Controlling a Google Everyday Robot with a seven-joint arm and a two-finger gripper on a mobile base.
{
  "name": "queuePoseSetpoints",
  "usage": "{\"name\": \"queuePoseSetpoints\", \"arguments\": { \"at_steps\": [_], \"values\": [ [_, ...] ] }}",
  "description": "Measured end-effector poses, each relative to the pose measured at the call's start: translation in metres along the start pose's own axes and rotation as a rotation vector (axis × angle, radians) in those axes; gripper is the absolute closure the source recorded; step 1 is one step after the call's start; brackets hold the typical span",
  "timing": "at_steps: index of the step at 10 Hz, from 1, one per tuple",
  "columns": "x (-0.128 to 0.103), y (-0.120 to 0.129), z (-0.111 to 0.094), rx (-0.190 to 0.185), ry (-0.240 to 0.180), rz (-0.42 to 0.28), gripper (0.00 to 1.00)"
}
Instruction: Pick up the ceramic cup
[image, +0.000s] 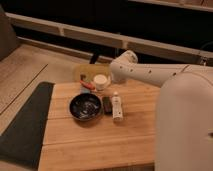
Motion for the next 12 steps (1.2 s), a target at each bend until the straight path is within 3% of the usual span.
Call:
{"name": "queuePoseSetpoints", "arguments": {
  "at_steps": [3, 4, 7, 9, 12],
  "values": [
    [-0.037, 0.012, 0.008, -0.093, -0.06, -0.059, 0.35],
    [-0.041, 0.011, 0.008, -0.1, -0.067, -0.065, 0.35],
    [-0.039, 0.011, 0.006, -0.093, -0.068, -0.066, 0.35],
    [-0.038, -0.002, 0.003, -0.049, -0.079, -0.066, 0.35],
    [-0.049, -0.005, 0.011, -0.024, -0.085, -0.105, 0.35]
  ]
}}
